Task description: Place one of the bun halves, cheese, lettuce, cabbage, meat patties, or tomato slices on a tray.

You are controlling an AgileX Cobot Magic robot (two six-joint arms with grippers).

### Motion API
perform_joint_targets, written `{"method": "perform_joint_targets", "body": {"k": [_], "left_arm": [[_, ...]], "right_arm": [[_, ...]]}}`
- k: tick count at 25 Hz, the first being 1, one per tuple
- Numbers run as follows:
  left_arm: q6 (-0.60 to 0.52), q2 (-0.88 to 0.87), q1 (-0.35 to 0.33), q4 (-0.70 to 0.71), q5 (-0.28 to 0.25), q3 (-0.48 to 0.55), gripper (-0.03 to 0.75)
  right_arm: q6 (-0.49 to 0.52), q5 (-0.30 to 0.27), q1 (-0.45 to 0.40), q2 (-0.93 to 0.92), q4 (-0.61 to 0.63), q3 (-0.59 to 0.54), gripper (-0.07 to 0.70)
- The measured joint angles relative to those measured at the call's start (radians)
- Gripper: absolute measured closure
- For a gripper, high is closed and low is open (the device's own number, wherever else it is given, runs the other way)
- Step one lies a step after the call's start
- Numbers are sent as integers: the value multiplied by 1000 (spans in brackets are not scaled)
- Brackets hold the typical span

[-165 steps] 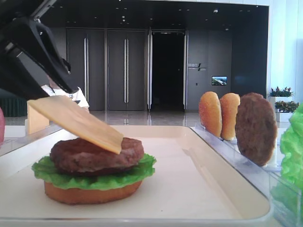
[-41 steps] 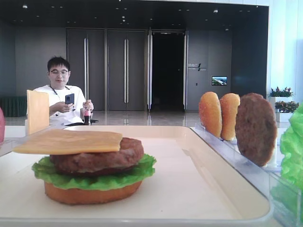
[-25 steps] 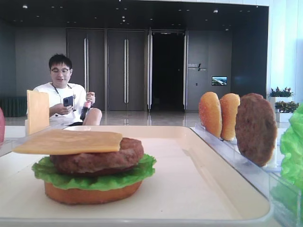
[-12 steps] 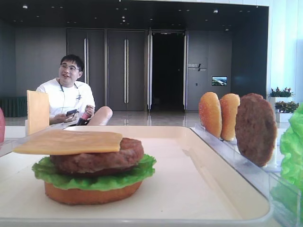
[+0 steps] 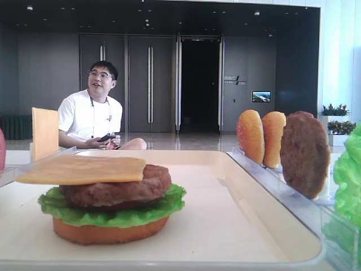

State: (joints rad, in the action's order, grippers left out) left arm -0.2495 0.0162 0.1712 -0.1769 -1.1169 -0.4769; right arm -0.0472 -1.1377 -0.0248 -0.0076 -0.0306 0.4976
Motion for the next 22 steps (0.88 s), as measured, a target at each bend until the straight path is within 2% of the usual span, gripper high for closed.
{"method": "perform_joint_targets", "body": {"k": [22], "left_arm": [[0, 0, 0, -1, 0, 0, 146]], "right_arm": [[0, 0, 0, 0, 0, 0, 94]]}}
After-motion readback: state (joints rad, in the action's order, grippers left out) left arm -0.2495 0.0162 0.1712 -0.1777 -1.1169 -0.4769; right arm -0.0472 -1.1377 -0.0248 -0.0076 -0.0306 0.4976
